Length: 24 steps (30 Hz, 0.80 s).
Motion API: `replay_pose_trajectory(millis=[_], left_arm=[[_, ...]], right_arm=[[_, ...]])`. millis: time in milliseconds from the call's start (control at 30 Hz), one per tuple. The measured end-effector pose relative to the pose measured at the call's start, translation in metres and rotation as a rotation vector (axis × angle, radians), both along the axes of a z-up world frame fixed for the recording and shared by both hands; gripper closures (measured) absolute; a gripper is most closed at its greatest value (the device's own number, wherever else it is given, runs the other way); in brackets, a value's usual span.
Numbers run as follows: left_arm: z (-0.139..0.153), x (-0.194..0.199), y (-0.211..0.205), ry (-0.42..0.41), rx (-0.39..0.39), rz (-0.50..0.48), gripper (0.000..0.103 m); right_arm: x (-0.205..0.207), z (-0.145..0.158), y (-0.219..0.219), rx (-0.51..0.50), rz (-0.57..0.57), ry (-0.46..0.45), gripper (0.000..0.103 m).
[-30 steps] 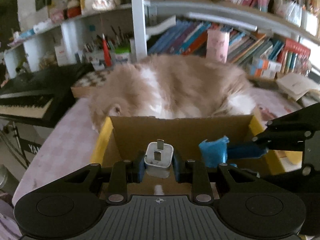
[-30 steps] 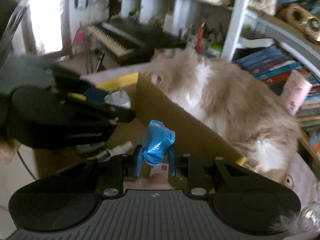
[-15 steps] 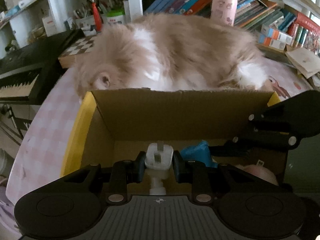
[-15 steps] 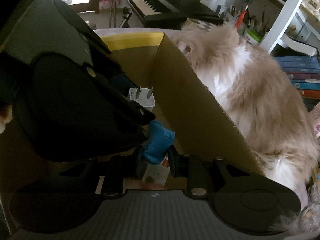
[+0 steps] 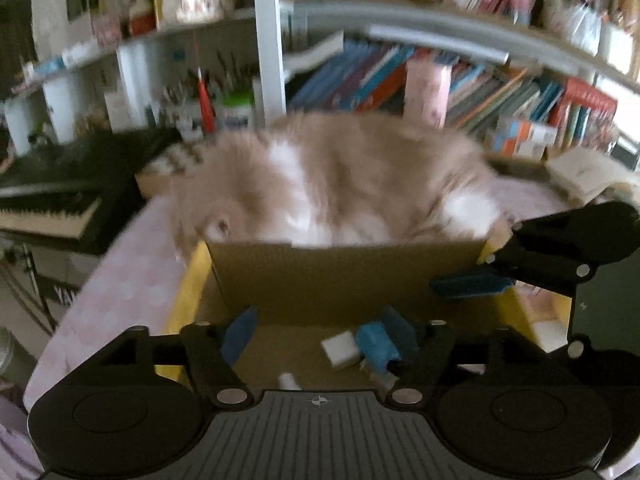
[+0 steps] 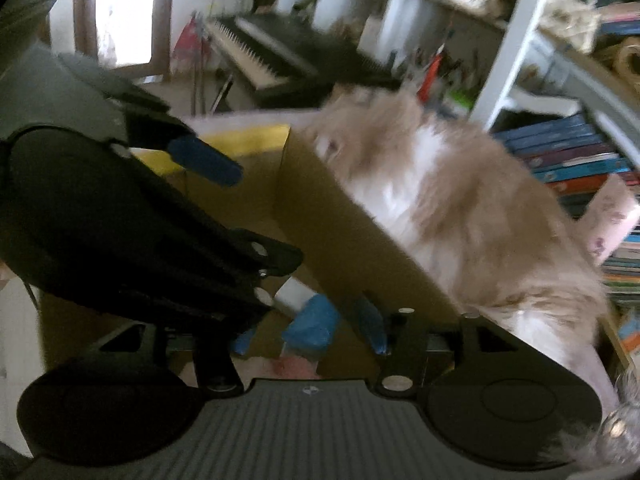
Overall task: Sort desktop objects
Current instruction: 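Open the left tool inside the yellow box while the right tool releases the blue packet, then lift both open tools out of the yellow box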
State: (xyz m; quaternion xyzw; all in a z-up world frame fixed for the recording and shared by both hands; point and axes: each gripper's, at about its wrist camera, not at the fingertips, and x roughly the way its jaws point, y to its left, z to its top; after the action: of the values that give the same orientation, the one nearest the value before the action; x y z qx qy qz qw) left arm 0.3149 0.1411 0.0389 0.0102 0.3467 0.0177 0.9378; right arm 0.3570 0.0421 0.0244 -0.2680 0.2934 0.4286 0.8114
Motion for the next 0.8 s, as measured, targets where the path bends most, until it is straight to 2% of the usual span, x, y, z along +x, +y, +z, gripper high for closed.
replay_pose_trajectory(millis=[167,267,467,633,800], left_arm=[[0.023,-0.033,-0.008,-0.113,0.013,-0.003,0.022],[0.034,-0.052,-0.007,-0.166,0.006,0.010,0.016],[0.045,-0.090,0.001,-0.251,-0.019,0.076,0.011],[0.046,-0.118,0.006,-0.274,-0.041,0.089,0.010],[0.040,-0.142,0.009,-0.262,-0.043,0.082,0.009]], right_arm=[[-0.019,0.027,-0.025,0.095,-0.073,-0.054,0.050],[-0.034,0.040,-0.040,0.161,-0.131,-0.105,0.039],[-0.064,0.054,-0.062,0.246,-0.252,-0.157,0.035],[-0.089,0.056,-0.078,0.283,-0.348,-0.166,0.034],[-0.117,0.053,-0.090,0.318,-0.448,-0.163,0.033]])
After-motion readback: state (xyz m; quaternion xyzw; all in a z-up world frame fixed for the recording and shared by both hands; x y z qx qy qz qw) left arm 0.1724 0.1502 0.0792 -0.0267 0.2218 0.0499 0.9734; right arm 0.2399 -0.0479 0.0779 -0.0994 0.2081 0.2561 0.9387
